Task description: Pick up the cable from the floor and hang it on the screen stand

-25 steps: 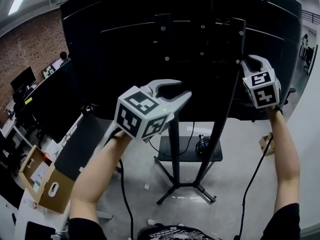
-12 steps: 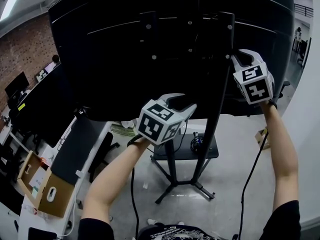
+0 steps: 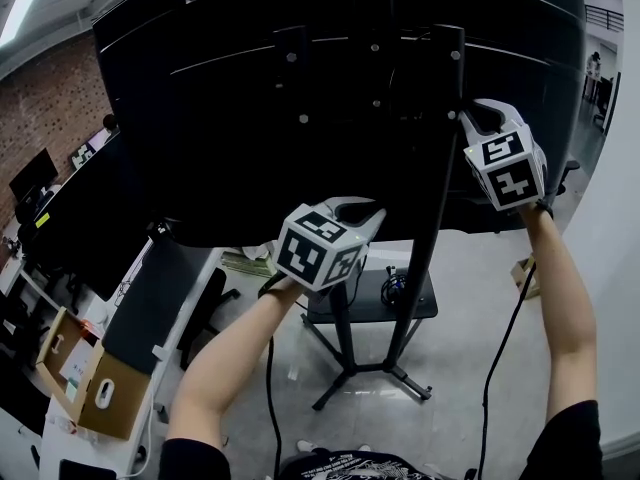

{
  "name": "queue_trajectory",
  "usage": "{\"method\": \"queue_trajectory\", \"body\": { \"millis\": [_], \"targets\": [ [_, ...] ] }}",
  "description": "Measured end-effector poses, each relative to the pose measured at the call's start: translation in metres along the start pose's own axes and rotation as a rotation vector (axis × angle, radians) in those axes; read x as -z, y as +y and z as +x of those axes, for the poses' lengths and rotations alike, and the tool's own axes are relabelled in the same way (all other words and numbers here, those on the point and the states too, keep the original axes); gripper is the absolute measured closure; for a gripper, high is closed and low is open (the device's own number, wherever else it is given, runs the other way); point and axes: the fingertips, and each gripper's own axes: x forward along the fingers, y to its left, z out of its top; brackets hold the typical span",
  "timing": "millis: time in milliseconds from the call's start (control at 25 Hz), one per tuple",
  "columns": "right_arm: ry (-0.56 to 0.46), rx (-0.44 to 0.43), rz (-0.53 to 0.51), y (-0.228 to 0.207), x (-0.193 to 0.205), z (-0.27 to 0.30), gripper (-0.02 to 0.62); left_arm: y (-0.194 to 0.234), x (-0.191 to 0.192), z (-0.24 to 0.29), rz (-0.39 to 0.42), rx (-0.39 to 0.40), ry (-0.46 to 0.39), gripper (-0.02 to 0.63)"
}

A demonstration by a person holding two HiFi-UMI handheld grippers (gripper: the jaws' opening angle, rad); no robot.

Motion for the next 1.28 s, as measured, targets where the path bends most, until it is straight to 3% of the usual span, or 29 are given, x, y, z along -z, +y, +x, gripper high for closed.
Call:
{"method": "queue_trajectory", "body": {
  "millis": [160,360,600,880,1280],
  "targets": [
    [-0.002,-0.005,-0.006,0.001,0.000,-0.001,0.534,0.018,-0.023,-0.032,0.000,-0.052,-0.015,0.589],
    [-0.002,-0.004,-0.016,0.000,0.001,-0.001,0.535,0.066,-0.086,-0.096,0.011,-0.184,-0.121,0.589],
    [0.011,-0.005,-0.020,0.001,0.002,-0.001,0.535,0.132,-0.137,-0.147,-0.054,-0.306,-0.194,0.591],
    [0.019,-0.006,-0.018,0.001,0.002,-0.001,0.535,0.183,-0.156,-0.146,-0.266,-0.311,-0.182,0.595],
    [0.004,0.000,-0.019,-0.002,0.001,0.000,0.535,0.181,-0.132,-0.120,-0.359,-0.251,-0.058,0.595]
  ]
}}
